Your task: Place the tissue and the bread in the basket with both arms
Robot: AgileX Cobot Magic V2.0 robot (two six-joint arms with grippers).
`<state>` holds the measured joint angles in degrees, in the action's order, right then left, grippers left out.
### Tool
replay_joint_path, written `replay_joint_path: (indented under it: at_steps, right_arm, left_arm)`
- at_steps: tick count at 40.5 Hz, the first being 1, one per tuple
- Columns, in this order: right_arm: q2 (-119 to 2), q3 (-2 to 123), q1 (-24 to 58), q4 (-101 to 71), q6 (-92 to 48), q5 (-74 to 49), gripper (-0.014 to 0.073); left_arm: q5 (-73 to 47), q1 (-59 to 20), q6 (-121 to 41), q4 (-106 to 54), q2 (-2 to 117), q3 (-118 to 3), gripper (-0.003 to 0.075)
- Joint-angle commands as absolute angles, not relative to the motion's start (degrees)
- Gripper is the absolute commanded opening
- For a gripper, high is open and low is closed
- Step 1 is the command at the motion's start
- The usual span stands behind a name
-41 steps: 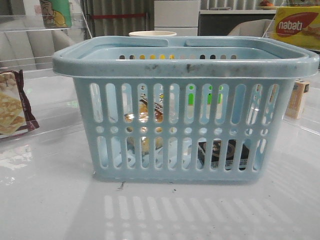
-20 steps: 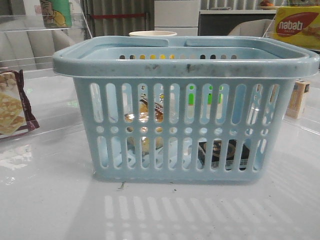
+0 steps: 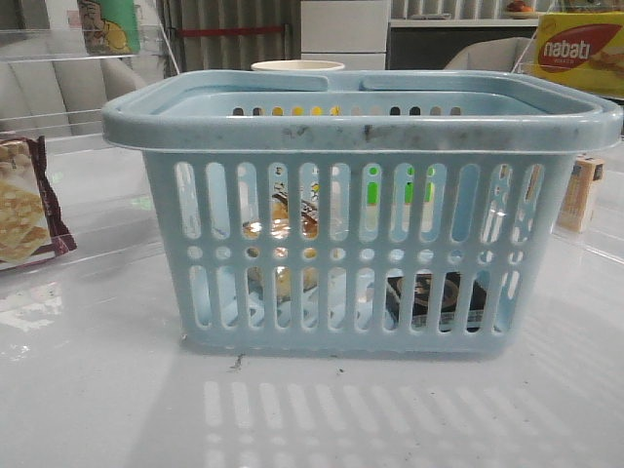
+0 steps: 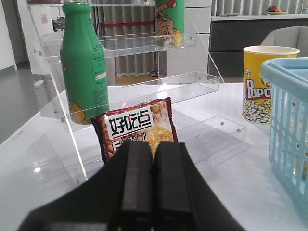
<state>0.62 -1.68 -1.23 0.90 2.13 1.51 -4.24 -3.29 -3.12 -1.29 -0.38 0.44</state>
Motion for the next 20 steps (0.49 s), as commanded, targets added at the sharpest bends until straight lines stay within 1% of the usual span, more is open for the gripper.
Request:
replay_joint_path:
  at_steps: [1, 20]
  right_arm:
    - [1.65, -1.7, -1.68, 0.5, 1.51, 6.97, 0.0057]
    - [1.65, -1.7, -1.68, 0.5, 1.51, 6.57, 0.0057]
  left_arm:
    - [1.14, -3.7, -2.62, -1.38, -1.36, 0.42, 0.0091]
    - [1.14, -3.7, -2.62, -1.38, -1.36, 0.42, 0.0091]
